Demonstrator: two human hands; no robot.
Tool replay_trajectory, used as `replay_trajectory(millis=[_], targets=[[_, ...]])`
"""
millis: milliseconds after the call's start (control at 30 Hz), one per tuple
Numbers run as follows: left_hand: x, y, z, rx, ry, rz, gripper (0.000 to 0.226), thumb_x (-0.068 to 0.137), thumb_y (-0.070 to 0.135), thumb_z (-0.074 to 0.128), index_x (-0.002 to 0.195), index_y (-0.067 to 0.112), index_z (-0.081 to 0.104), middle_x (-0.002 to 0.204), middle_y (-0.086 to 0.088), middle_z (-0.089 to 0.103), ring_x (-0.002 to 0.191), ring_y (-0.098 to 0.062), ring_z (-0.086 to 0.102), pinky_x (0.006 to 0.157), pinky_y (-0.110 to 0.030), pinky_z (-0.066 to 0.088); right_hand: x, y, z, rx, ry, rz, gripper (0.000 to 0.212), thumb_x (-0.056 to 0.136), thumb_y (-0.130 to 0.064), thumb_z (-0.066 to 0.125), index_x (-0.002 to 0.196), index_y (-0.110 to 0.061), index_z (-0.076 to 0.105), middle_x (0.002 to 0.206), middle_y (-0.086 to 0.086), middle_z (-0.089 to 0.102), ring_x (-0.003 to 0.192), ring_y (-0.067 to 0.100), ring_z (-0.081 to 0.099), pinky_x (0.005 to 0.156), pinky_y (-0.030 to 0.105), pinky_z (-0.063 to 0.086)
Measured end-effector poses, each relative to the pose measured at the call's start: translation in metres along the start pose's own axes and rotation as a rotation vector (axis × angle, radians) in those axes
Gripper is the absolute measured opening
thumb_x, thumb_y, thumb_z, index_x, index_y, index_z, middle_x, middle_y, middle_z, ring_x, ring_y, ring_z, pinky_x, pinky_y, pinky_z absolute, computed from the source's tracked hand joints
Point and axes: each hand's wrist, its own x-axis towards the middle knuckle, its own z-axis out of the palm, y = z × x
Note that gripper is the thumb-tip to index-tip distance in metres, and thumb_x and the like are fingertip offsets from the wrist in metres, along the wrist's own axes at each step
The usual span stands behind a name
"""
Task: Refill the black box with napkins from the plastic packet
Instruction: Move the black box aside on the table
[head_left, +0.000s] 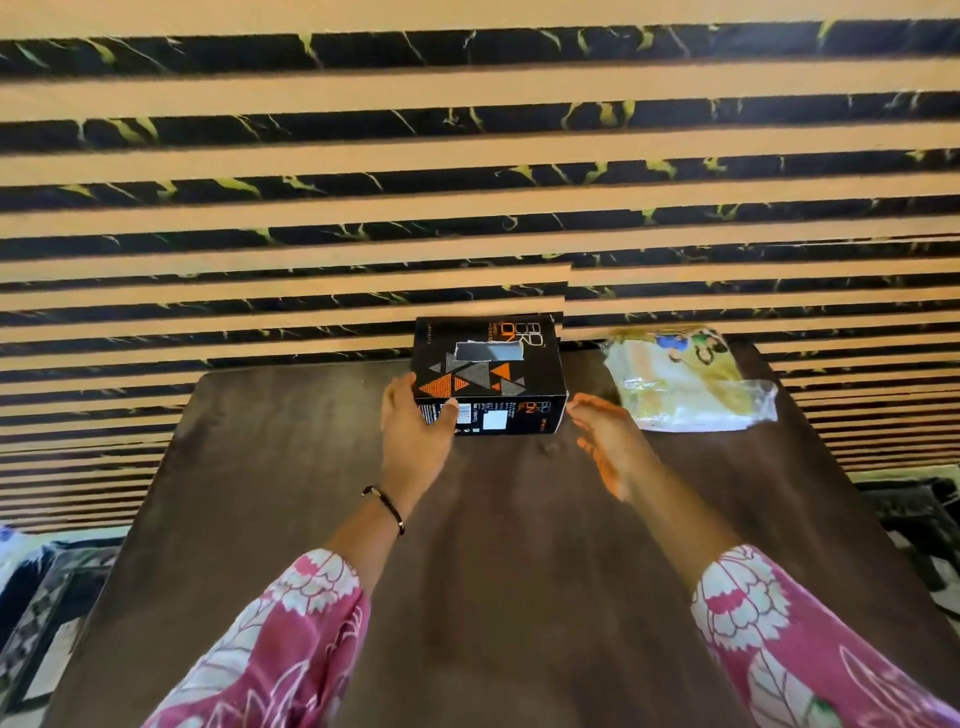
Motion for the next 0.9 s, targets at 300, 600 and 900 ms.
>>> replay_trajectory(millis=[300,600,900], targets=[[-0.006,-0.022,0.003,-0.120,-0.058,-0.072,0.036,0.083,0.019,0.061,0.113,0.033,0.046,0.115,0.004,0.064,0.106,-0.014,0.060,0.096,-0.040,0.048,-0.007,0.006,0.001,-0.073,-0.077,-0.032,0.030,0.094,-0.009,0.047,0.123,-0.017,0.052,0.101,-0.010,0.056,0.109,0.011,0.048,0.102,0.032,0.032],[-0.108,-0.016,-0.016,-0.161,-0.009,-0.104,0.040,0.089,0.009,0.055,0.128,0.011,0.043,0.103,0.017,0.046,0.104,-0.003,0.042,0.082,-0.013,0.032,-0.089,0.058,-0.029,-0.049,-0.176,0.006,0.034,0.093,-0.008,0.048,0.122,-0.025,0.052,0.108,-0.013,0.058,0.117,0.015,0.050,0.107,0.038,0.033],[-0.181,-0.040,-0.022,-0.149,0.019,-0.207,0.050,0.088,0.020,0.058,0.134,0.016,0.038,0.135,-0.002,0.050,0.124,-0.012,0.045,0.107,-0.041,0.038,-0.134,0.093,-0.059,-0.038,-0.246,0.045,0.034,0.091,-0.009,0.051,0.121,-0.025,0.052,0.122,-0.002,0.060,0.122,0.018,0.051,0.100,0.035,0.035]])
